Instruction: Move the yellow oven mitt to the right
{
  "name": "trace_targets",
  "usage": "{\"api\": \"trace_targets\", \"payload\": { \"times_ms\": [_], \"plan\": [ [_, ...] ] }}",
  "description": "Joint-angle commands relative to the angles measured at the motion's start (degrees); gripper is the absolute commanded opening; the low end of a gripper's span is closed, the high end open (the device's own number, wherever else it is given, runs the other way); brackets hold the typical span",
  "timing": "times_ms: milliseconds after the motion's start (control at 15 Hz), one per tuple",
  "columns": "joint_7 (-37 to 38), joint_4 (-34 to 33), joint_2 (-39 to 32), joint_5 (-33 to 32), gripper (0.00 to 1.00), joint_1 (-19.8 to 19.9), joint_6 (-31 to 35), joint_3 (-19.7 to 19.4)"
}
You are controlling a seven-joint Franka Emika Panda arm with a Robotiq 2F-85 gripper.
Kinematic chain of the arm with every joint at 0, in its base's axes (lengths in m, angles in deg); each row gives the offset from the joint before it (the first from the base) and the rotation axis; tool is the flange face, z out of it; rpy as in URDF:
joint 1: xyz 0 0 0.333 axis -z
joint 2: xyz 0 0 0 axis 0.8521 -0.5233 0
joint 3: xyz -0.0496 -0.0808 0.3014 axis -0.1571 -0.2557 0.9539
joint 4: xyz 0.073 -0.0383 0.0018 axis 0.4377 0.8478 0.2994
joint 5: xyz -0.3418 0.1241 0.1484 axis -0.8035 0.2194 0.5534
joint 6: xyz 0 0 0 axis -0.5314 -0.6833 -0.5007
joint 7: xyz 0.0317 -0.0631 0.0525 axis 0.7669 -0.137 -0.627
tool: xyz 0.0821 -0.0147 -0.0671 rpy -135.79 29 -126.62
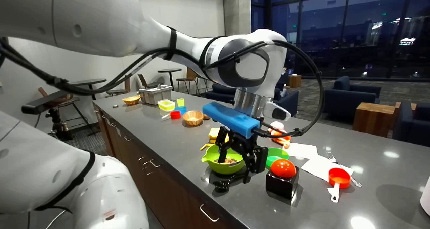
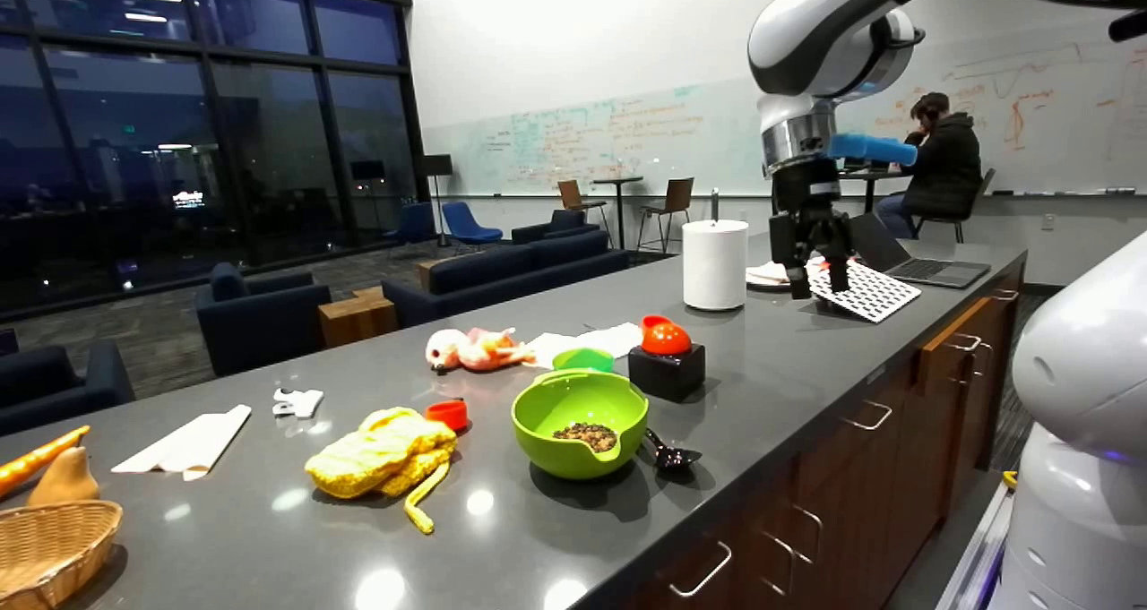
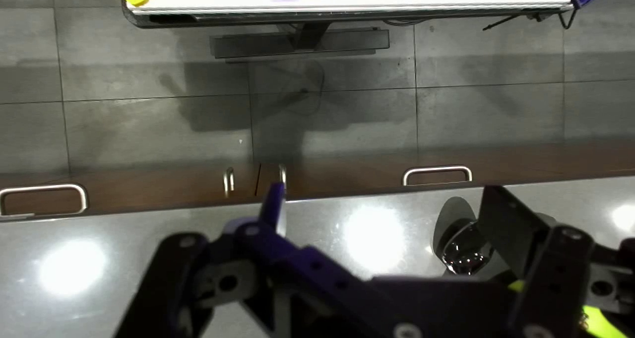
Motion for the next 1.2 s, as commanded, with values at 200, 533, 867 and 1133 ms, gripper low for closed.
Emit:
{"api": "trace_targets", "payload": {
  "times_ms": [200, 533, 867, 1133],
  "plan": [
    [-0.23, -0.13, -0.10, 0.20, 1.00, 0.46, -0.14, 0.40],
    [-0.23, -0.13, -0.11, 0.20, 1.00, 0.46, -0.14, 0.40],
    [-0.23, -0.13, -0.11, 0.20, 1.00, 0.46, -0.14, 0.40],
    [0.16, -0.51, -1.52, 1.23, 1.00, -0.51, 0.25, 1.13]
  ]
}}
